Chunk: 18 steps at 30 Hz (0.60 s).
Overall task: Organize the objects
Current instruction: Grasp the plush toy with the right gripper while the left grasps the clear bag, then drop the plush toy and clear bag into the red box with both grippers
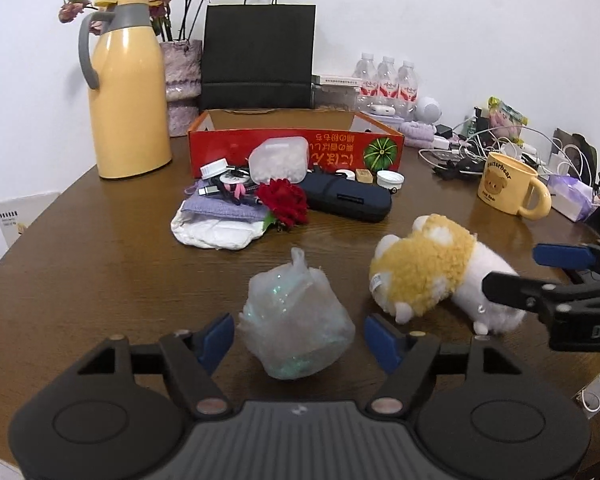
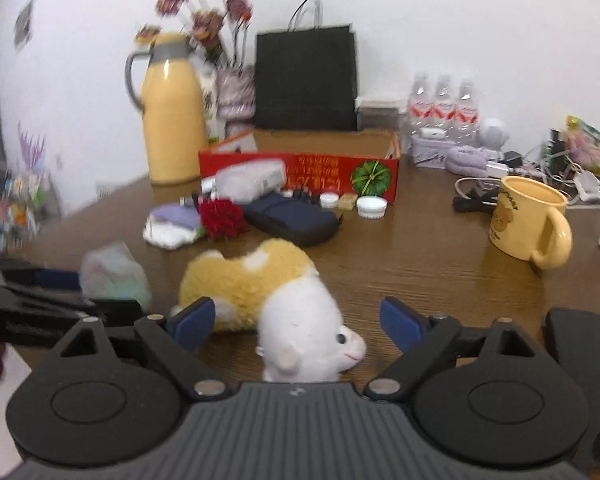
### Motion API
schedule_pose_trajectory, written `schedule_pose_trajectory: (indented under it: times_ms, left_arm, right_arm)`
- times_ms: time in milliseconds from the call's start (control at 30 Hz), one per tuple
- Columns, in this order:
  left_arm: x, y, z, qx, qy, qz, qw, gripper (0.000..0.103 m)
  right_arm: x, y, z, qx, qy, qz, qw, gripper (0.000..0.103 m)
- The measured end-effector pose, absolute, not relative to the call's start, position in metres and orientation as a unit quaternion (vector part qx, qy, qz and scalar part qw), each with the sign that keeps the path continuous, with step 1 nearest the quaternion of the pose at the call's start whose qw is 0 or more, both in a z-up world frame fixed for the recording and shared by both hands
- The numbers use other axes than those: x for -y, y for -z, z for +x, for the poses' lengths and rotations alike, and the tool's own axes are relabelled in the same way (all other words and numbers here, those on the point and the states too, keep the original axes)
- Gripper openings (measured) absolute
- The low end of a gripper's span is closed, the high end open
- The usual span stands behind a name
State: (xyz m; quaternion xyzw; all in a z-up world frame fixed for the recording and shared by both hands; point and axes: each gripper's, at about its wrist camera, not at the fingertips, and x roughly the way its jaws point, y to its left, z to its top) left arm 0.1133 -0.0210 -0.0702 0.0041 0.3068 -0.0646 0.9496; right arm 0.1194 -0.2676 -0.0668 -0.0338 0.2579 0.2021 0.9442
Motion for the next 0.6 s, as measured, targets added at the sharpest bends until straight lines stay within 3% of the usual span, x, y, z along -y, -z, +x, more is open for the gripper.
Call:
schedule_pose_trajectory:
  times_ms: [100,167,200,233,267,300,600]
  left_arm:
    - [0.017,0.072,0.122,-0.304,0.065,0.004,0.95,0.071]
    - [0.013,0.073,0.129,-0.313,0.074,-0.005,0.947,0.064]
    - [0.012,0.073,0.133,-0.317,0.076,-0.006,0.945,0.052]
    - [0.012,0.074,0.138,-0.327,0.077,-0.004,0.942,0.046]
    - [0.012,0.074,0.142,-0.334,0.078,0.003,0.939,0.045]
    - [0.013,0.073,0.144,-0.333,0.081,0.011,0.939,0.043]
    - [0.006,0.032,0.156,-0.256,0.06,0.019,0.965,0.038]
  right_arm:
    - [0.268,0.071,0.136,-0.284,-0.22,-0.064,0.931,0.091]
    - [0.268,0.071,0.145,-0.287,-0.238,-0.062,0.926,0.087]
    - [0.27,0.073,0.153,-0.296,-0.243,-0.054,0.922,0.08]
    - [0.271,0.075,0.16,-0.306,-0.244,-0.048,0.919,0.066]
    - [0.272,0.079,0.163,-0.314,-0.252,-0.04,0.915,0.053]
    - [0.271,0.081,0.165,-0.321,-0.256,-0.033,0.911,0.048]
    - [0.268,0.064,0.14,-0.268,-0.213,-0.02,0.939,0.043]
